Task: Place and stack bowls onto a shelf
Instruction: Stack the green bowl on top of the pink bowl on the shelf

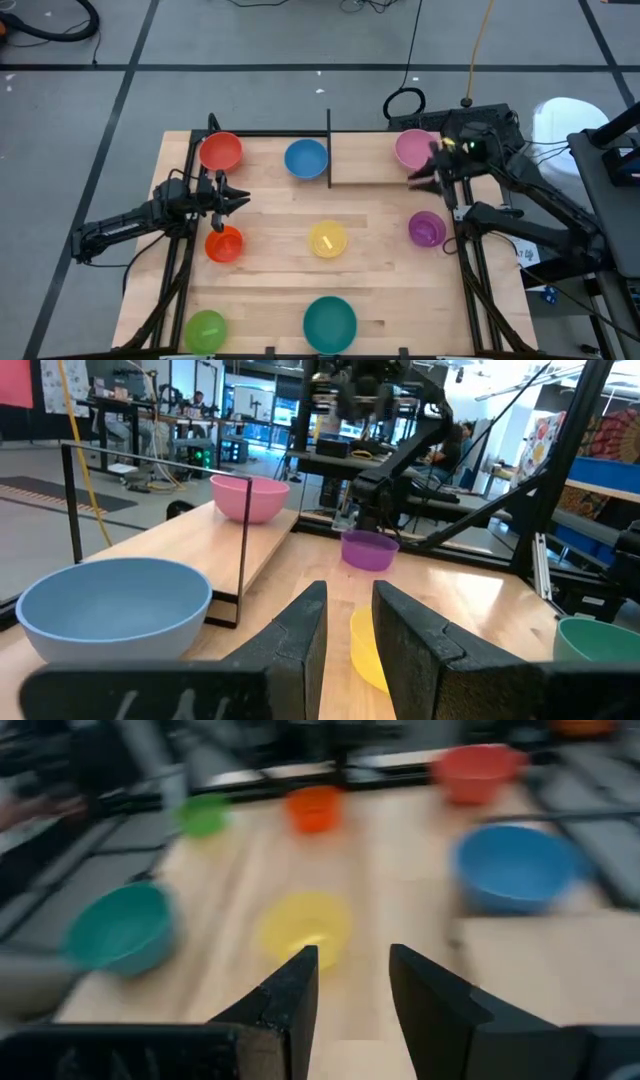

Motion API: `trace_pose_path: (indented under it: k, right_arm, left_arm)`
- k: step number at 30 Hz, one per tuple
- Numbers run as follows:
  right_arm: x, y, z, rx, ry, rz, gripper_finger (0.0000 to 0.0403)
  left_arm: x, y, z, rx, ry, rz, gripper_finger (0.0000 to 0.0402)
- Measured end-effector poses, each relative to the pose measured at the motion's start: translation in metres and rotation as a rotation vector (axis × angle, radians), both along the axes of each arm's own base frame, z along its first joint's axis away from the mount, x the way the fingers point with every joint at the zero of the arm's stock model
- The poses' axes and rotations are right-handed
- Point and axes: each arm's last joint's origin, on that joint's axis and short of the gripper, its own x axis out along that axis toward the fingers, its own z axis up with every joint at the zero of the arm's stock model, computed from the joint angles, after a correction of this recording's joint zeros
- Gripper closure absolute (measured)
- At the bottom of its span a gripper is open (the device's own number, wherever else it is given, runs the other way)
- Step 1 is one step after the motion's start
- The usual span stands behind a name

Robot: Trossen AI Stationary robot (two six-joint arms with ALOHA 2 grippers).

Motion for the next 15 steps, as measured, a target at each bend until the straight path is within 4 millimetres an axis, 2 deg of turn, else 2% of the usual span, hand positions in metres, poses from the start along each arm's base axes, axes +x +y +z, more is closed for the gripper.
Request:
trace_pose_path:
  k: [7, 15]
  right_arm:
    - [0.018, 0.033, -0.004, -0.039, 0.059, 0.216, 0.0282]
    - [0.056, 0.074, -0.022, -0.153, 0.235, 0.252, 0.0282]
  left_arm:
    - [0.0, 0.0, 0.0, 0.0, 0.001, 0.002, 0.0314]
    - [0.0, 0.0, 0.0, -0.001, 0.001, 0.002, 0.0314]
